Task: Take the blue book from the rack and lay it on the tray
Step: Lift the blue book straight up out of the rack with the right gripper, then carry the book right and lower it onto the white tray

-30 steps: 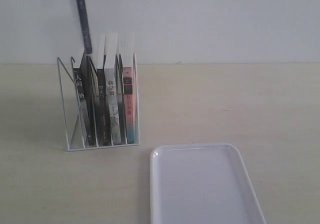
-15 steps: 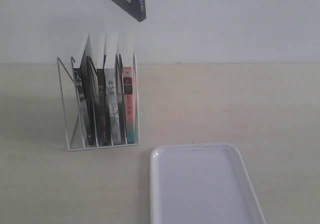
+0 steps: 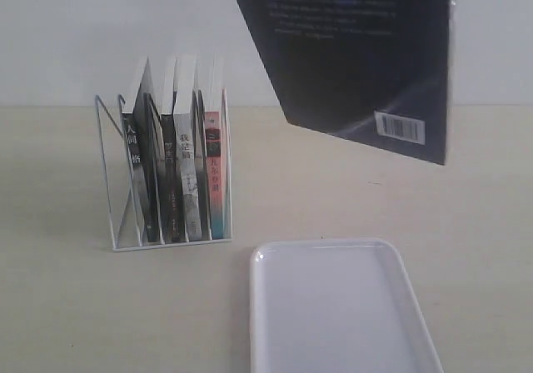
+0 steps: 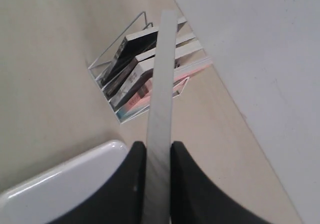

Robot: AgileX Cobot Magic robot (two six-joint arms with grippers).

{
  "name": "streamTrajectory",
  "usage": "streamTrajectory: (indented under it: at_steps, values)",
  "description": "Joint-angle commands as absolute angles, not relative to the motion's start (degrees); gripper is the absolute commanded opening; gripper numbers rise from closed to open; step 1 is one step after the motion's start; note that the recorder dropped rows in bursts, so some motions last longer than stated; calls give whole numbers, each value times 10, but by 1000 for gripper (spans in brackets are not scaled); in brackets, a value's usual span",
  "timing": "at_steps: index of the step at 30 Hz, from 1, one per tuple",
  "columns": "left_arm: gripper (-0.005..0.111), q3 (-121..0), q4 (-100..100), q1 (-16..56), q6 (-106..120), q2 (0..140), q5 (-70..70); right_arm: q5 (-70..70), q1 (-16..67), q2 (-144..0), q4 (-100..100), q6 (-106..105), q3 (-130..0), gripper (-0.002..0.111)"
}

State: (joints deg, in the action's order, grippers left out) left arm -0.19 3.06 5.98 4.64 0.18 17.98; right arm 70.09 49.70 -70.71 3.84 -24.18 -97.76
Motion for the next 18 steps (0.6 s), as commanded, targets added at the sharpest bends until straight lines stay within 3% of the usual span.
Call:
streamTrajectory:
  at_steps: [1,10,18]
  values:
    - [5,0,31,58,43,0,180,614,490,-632,36,-304,-862,0]
    - [5,0,31,58,43,0,180,462,490,-613,88,-334,-652,0]
    - [5,0,31,58,43,0,180,366,474,-625,79,-369,-564,0]
